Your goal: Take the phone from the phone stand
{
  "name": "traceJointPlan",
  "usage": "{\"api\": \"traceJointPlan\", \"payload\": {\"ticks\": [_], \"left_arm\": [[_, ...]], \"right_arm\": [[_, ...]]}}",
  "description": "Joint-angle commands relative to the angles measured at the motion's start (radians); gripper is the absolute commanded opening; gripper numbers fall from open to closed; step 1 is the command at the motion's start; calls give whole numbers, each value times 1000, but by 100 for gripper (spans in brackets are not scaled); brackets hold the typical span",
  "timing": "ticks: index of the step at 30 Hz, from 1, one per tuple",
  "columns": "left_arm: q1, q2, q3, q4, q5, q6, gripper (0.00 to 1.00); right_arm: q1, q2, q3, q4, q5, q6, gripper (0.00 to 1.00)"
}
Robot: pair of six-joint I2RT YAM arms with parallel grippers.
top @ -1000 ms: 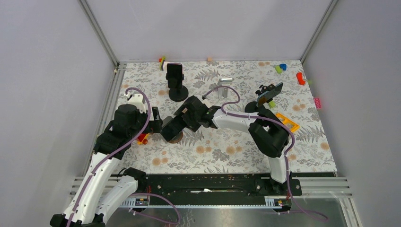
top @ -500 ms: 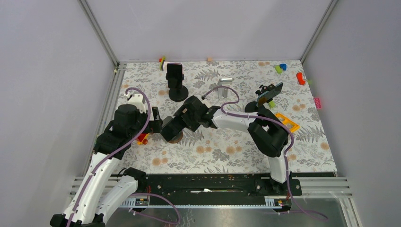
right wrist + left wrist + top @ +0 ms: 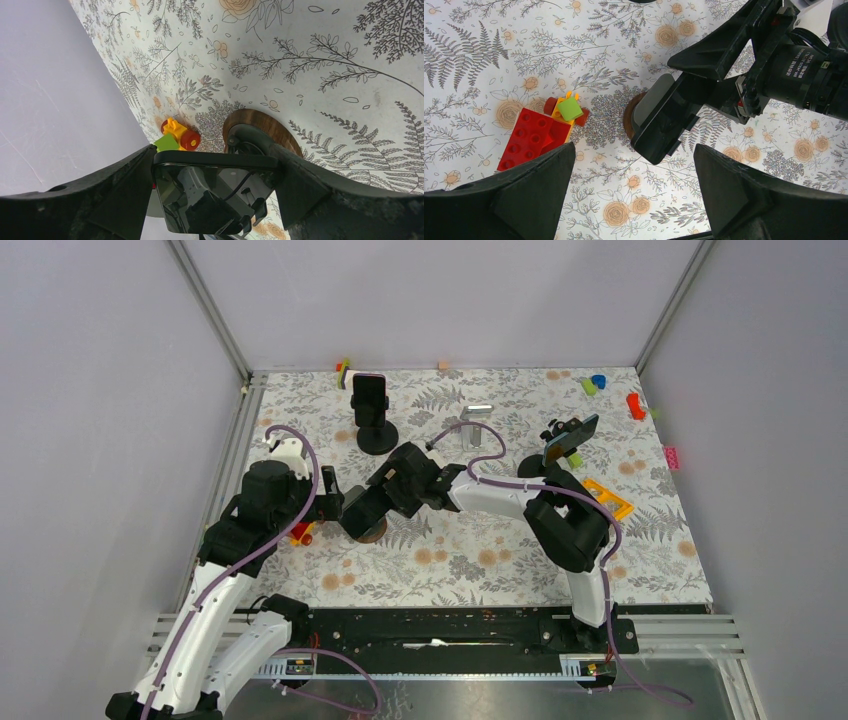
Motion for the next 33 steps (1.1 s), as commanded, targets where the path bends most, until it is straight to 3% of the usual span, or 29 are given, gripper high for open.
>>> {"api": "traceJointPlan", "payload": {"ticks": [1, 22, 33], "left_arm": [[-3, -6, 25, 36, -8, 7, 99], [-3, 5, 25, 36, -4, 7, 99], [-3, 7, 27, 36, -1, 6, 99]], "right_arm": [[-3, -8, -5, 41, -4, 3, 89], [-3, -21, -50, 107, -19, 18, 86], [-3, -37, -78, 129, -6, 22, 65]]}}
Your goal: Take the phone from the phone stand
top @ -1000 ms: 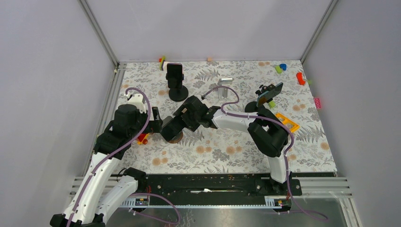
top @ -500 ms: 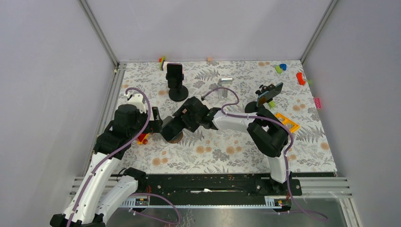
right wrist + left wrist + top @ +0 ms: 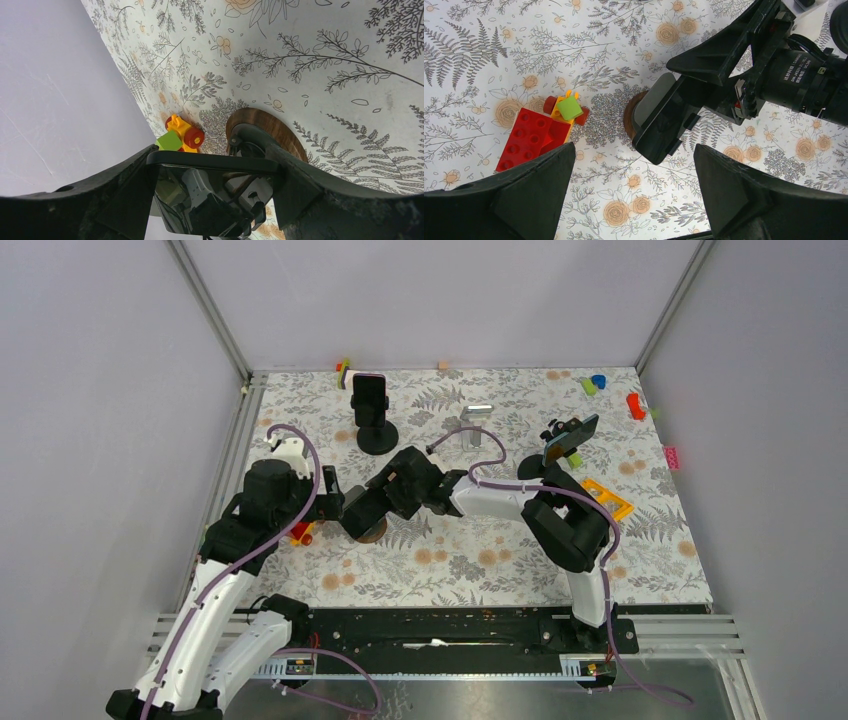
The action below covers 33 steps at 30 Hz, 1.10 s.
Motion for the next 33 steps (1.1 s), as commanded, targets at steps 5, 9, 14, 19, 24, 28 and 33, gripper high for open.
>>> {"api": "traceJointPlan", "payload": {"ticks": [5, 9, 14, 19, 24, 28, 33], "left_arm": [[-3, -9, 25, 36, -4, 6, 99], [-3, -7, 25, 36, -3, 6, 99], [-3, -8, 25, 36, -4, 6, 99], [-3, -11, 25, 36, -6, 6, 99], [-3, -13, 24, 36, -11, 6, 99], [-3, -17, 24, 36, -14, 5, 99], [-3, -16, 24, 36, -13, 6, 99]], "right_arm": [[-3, -62, -44, 44, 42, 14, 51], [-2, -71, -34, 53, 40, 0, 33], [-4, -94, -39, 68, 47, -17, 21], [-4, -132, -53, 85, 72, -41, 13], [-12, -152, -61, 92, 71, -39, 8], [-14, -154, -72, 107, 66, -30, 5], [-22, -164, -88, 127, 57, -22, 0]]}}
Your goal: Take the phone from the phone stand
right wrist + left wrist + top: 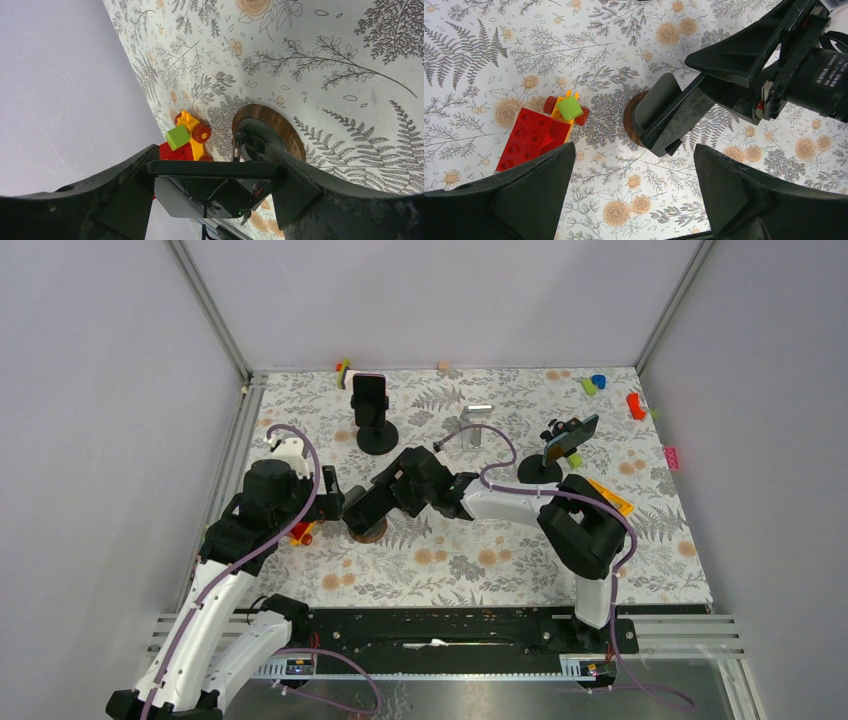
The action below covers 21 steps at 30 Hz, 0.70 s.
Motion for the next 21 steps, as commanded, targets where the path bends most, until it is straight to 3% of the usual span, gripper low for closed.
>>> {"api": "traceJointPlan", "payload": {"ticks": [1, 21], "left_arm": [[-3, -13, 23, 36, -14, 5, 99], [-3, -32, 26, 36, -21, 3, 99]], "right_arm": [[-20, -75, -13, 80, 18, 15, 0], [-41, -183, -29, 71, 23, -102, 0]]}}
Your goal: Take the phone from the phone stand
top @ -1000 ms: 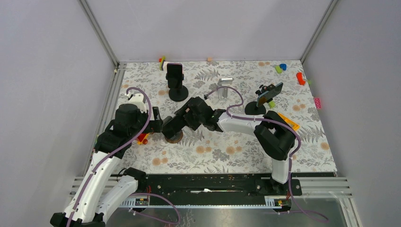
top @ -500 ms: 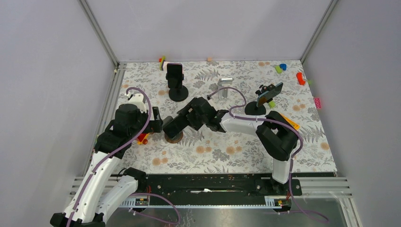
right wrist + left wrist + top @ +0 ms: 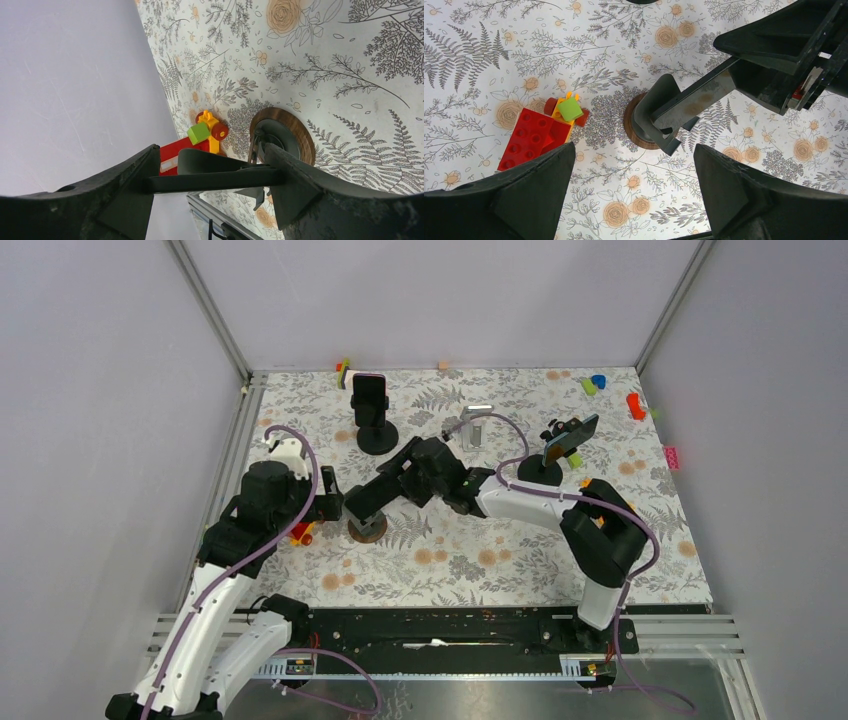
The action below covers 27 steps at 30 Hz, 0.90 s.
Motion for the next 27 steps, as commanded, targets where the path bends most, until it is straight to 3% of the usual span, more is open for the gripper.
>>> {"api": "traceJointPlan", "payload": {"ticks": [1, 19, 27], "left_arm": [[-3, -18, 27, 37, -20, 3, 99], [-3, -3, 51, 51, 3, -28, 98], [-3, 15, 64, 82, 34, -66, 98]], "right_arm": [[-9, -91, 17, 44, 26, -62, 0], [-9, -312, -48, -78, 57, -368, 0], [-9, -482, -100, -195, 59, -580, 0]]}}
